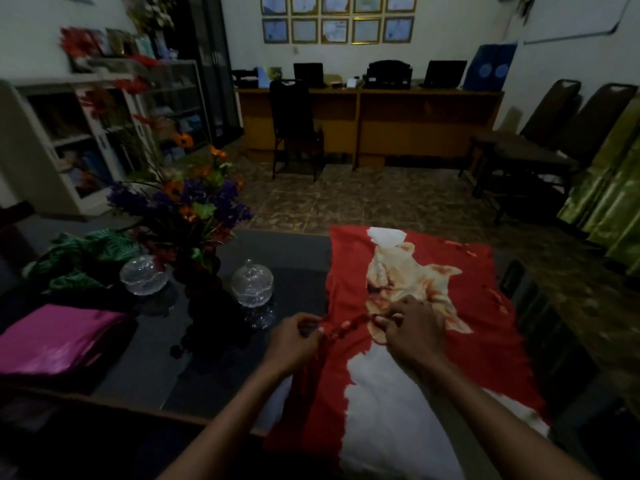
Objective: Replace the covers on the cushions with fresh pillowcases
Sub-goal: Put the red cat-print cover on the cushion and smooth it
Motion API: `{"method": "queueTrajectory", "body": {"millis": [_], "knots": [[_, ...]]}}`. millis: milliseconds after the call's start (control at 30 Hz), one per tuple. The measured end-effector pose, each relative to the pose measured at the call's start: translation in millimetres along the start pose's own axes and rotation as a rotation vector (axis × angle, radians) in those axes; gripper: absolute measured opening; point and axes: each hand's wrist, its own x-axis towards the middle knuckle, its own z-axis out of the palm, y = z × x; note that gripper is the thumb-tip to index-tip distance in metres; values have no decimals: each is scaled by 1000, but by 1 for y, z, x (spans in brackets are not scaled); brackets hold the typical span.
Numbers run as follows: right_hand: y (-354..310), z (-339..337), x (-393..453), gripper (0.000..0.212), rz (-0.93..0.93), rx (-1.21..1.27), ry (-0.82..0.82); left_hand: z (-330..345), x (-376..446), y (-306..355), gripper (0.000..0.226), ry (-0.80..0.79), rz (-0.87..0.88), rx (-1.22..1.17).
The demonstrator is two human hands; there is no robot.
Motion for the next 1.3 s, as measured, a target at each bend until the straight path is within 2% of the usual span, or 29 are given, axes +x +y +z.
{"method": "queueTrajectory", "body": {"millis": [133,267,367,433,567,733,833,967,1067,1167,1300], "knots": [[14,-17,13,12,111,325,104,10,24,20,21,-31,57,17],[24,-23,4,12,56,374,-50,28,59,46,32,-35,52,117],[32,-27,4,8,59,461,-114,42,82,53,29,-60,-17,231],[35,-24,2,5,86,578,-142,48,94,59,26,-22,-30,254],[50,2,3,16,45,513,-109,54,119,81,23,98,36,195],[57,12,4,12,-6,448,-78,61,115,76,10,-21,82,85],[59,13,2,18,-24,493,-29,47,92,64,24,-72,157,105],[50,13,5,32,76,489,13,37,16,41,44,23,327,98],[27,9,6,26,100,372,45,44,-42,28,64,4,385,60],[21,-1,13,18,154,265,74,62,-67,29,83,-85,338,325],[40,-29,30,18,299,231,105,76,-71,39,84,-95,352,571]]}}
